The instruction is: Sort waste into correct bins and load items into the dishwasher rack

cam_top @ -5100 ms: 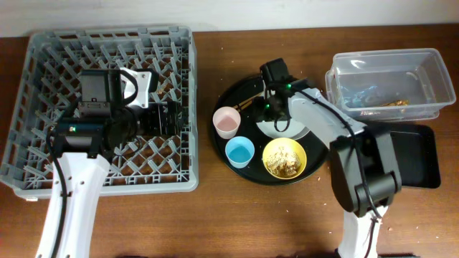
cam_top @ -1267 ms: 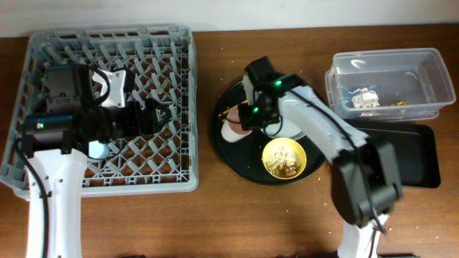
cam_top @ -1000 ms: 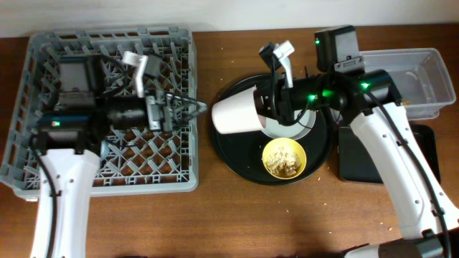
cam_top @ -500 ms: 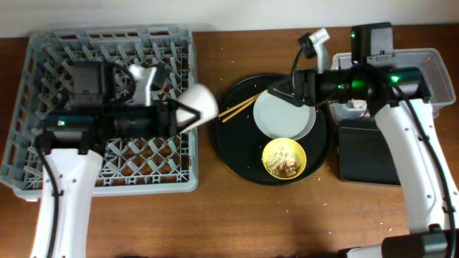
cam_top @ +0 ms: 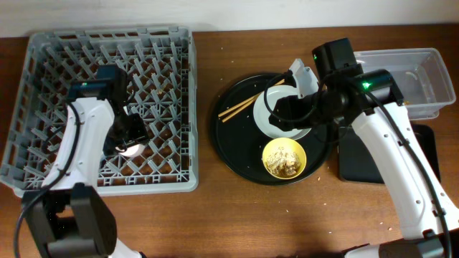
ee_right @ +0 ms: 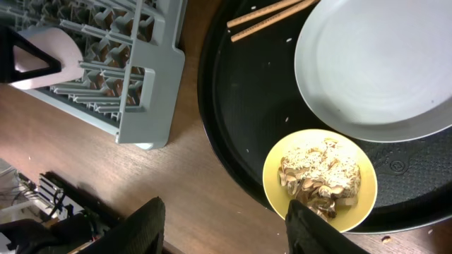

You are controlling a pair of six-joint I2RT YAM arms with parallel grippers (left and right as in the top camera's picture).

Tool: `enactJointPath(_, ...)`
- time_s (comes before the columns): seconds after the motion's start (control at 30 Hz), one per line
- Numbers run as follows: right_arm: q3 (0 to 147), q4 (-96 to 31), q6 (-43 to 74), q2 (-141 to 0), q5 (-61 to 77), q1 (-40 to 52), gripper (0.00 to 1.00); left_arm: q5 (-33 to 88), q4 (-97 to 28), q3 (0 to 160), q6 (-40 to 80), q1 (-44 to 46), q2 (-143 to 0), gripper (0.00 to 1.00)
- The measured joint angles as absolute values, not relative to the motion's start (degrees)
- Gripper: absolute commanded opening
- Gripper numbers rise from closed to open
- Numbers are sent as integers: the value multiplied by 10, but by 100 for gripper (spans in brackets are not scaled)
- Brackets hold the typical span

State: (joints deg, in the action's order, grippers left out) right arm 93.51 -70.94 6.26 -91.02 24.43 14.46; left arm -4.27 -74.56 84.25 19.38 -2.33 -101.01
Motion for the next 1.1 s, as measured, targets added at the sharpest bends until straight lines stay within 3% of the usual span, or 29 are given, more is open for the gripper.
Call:
enactJointPath(0.1,935,-712,63,-910,244,145,57,-27,-749,843,198,-23,-1028,96)
enactJointPath(0.27,934,-714,63,-910,223,145,54,121,-791,961,123,-42,-1021,89)
enactJointPath(0.4,851,-688,65,-921,178,181,48,187,-740,1003,57,15,-890,99)
enactJointPath(0.57,632,-473,91,-935,74,276,22,196,-760,1008,49,17,-844,99)
enactJointPath(0.63,608,-438,96,-951,60,283,21,196,-761,1008,49,17,-844,99)
enactJointPath(0.67,608,-423,98,-961,58,284,16,196,-761,1008,49,17,-844,99)
enactJointPath(0.7,608,-415,99,-974,58,285,4,196,-762,1008,49,17,-844,99)
enactJointPath(0.83,622,-444,113,-997,45,282,4,196,-764,1008,49,17,-844,99)
enactJointPath(0.93,680,-478,154,-936,89,206,4,196,-766,1008,49,17,-844,99)
enactJointPath(1.1,690,-442,120,-863,363,-128,4,196,-767,1008,49,17,-844,99)
